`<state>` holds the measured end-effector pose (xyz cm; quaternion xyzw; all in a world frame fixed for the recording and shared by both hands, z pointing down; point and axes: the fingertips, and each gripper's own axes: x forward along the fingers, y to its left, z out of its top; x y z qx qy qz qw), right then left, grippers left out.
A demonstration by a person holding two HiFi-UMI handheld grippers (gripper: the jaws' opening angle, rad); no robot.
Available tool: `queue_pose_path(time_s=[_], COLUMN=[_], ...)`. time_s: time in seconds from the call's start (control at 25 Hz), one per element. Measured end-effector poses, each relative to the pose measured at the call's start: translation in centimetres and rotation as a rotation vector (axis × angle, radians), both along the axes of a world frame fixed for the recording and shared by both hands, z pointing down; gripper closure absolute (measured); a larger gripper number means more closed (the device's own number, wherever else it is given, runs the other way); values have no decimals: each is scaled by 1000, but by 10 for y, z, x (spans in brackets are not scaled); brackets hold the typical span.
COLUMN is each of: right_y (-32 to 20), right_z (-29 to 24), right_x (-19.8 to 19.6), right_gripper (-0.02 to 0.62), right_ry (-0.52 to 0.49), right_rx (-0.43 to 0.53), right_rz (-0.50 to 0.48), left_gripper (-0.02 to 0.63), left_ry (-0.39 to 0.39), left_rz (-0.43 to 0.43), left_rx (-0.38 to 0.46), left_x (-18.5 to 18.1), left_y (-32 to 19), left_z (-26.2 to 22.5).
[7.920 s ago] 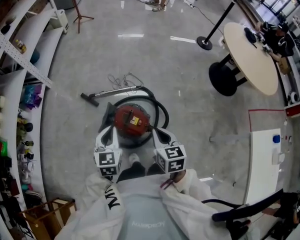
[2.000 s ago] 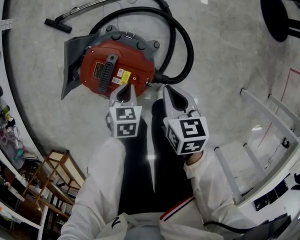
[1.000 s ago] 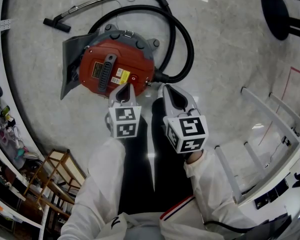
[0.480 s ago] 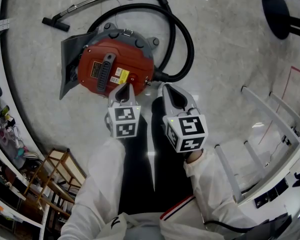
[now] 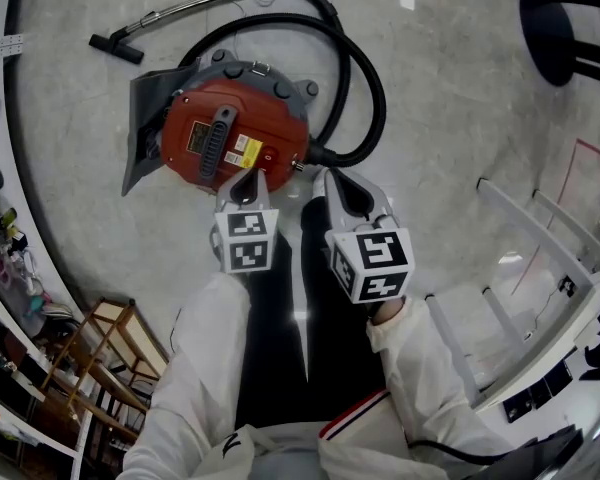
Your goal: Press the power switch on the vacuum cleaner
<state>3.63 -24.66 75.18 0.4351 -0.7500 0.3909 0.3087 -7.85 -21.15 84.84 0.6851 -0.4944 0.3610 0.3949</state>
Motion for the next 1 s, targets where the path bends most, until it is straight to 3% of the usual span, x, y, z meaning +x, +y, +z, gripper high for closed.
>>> queue_pose_path(time_s=[0.56,1.0], right_y=[-3,24], right_z=[-63,-117], right_x=[-16,-31], right_gripper=[595,594], right_ry=[18,35], right_rx=[88,142], right_rz=[-17,-9], left_gripper=[606,606], left_ry=[10,8], left_rz=[-3,-14], left_rx=[95,191], left_x=[-30,-68], left_y=[1,17], left_z=[-67,-136])
